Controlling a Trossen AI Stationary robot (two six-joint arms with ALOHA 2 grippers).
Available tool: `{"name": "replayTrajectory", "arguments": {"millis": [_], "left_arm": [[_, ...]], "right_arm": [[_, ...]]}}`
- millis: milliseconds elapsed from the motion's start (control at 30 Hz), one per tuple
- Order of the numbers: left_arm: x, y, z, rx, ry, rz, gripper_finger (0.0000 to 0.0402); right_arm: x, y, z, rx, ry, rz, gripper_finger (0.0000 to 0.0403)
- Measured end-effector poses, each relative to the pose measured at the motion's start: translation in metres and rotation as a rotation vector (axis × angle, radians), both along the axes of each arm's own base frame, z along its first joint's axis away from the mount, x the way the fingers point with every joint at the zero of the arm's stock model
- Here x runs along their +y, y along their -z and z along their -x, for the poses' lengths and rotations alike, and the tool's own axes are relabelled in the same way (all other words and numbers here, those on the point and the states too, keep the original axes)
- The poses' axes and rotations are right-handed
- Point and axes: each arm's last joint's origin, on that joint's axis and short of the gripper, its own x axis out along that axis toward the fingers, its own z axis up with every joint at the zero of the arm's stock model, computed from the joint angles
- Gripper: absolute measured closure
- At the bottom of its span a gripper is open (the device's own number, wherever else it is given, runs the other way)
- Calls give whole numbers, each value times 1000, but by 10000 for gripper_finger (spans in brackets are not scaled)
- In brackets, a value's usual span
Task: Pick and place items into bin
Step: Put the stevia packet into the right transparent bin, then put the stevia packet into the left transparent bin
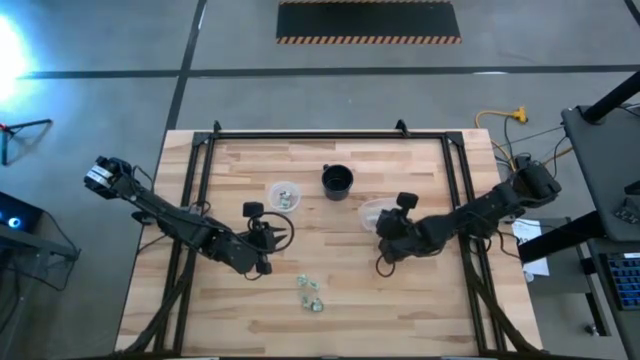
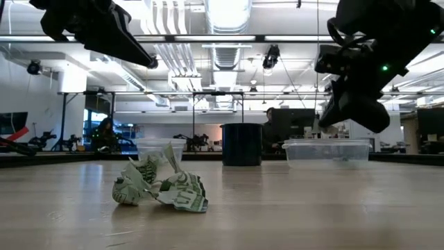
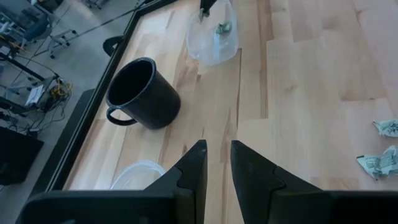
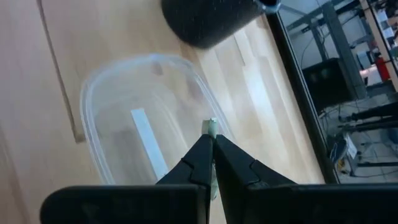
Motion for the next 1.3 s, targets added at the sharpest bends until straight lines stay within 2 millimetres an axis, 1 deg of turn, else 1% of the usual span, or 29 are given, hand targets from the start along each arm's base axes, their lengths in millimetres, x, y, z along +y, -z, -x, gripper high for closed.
{"name": "replayTrajectory", "arguments": {"millis": [200,600,733,900,1000,1167,1300], "left_arm": [[0,0,0,0,0,0,347],[0,0,0,0,0,1,347],[-1,0,0,8,17,15,347],[-2,2,-1,7,19,18,347],[-5,1,-6,-31,33,40,347],[-21,8,-18,-65,118,66,347],[-36,15,-25,-65,178,40,347]], "right_arm": [[-1,0,-1,-19,19,-2,386],[-1,-1,-2,-21,12,-1,342],[1,-7,-2,-49,3,-10,337],[11,-27,-5,-116,-42,-29,341],[20,-41,-5,-159,-82,-45,345],[40,-58,0,-201,-179,-64,346],[56,-63,6,-208,-251,-72,347]]}}
